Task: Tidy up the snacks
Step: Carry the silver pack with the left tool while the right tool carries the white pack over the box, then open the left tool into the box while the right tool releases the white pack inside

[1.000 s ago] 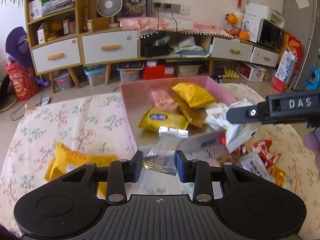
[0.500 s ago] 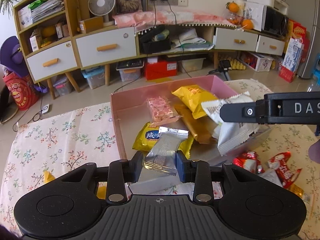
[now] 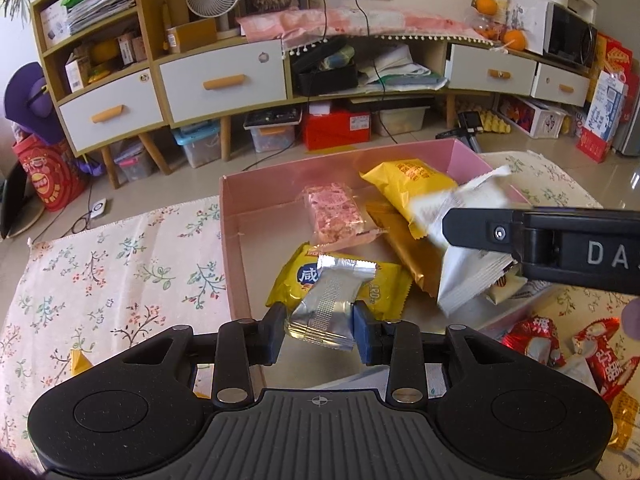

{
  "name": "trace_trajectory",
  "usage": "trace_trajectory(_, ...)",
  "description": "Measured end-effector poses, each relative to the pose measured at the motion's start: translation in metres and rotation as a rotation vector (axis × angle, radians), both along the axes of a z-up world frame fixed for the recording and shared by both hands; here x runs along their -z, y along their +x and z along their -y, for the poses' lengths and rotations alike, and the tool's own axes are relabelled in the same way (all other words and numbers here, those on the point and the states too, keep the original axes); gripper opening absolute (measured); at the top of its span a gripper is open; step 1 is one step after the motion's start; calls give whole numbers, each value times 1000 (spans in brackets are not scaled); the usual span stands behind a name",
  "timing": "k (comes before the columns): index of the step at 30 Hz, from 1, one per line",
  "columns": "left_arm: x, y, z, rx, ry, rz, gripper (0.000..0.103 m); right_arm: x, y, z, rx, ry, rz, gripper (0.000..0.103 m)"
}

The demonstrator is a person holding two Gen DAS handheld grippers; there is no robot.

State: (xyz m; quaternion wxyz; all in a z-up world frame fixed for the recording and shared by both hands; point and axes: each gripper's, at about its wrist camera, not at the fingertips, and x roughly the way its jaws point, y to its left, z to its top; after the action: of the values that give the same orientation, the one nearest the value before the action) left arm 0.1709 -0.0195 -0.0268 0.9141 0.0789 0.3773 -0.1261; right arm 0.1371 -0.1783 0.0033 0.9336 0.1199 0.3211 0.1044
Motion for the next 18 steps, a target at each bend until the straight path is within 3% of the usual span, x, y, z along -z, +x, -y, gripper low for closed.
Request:
trace_trajectory(1,0,-1,0,5,-8,5,37,0,0,0,-2,9,2,53)
trace_trajectory(4,-1,-3,-1,16,-16,-2,42,-3,-1,3,7,40,-2,73)
trace_trajectory(6,-2,-4,-1,8,-6,2,52,-6,-2,5,10,57,1,73)
trace_trajectory(15,-10,-19,-7,0,-7,4,63,-9,-9,8,39,60,-12,78)
trace_trajectory(18,-15,-26,-8,-13,-2,14,72,-12,-12,8,41,55,-11,83)
